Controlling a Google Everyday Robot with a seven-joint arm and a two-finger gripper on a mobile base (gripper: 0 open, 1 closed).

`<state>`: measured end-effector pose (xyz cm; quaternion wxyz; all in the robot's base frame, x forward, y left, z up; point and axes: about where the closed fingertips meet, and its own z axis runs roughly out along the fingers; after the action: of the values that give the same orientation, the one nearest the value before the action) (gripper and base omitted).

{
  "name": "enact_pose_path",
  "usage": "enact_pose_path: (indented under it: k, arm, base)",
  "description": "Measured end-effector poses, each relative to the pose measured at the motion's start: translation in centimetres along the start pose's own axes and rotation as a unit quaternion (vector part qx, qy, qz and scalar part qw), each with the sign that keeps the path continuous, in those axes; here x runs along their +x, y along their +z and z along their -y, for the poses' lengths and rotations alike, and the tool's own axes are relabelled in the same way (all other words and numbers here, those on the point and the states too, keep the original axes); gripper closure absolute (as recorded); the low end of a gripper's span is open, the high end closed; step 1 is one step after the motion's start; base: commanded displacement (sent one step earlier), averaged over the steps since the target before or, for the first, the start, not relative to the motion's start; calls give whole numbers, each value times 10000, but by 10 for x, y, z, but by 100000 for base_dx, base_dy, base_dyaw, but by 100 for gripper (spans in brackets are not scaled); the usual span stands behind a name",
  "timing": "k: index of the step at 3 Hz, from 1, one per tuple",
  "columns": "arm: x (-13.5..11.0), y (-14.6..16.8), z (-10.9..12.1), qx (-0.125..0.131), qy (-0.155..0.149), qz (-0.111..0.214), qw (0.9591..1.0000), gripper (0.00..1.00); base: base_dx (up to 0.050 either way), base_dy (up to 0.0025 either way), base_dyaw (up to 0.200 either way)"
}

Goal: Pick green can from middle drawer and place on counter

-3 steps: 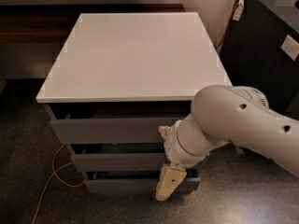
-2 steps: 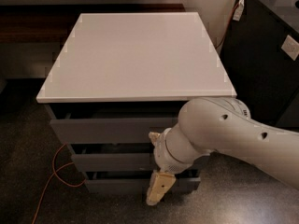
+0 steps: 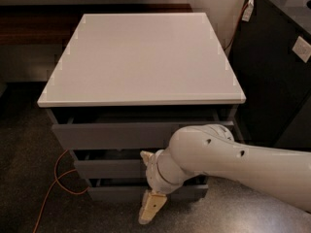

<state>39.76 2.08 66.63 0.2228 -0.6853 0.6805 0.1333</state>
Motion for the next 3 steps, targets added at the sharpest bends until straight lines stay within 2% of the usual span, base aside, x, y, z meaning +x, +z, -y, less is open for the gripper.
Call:
enact_pose_path:
  k: [2, 3]
  arm:
    - [-2, 38, -1, 114, -425, -12, 9990, 0]
    - [-3, 56, -1, 123, -729, -280, 9969, 0]
  base:
    - [0, 0, 0]
    - [0, 0, 0]
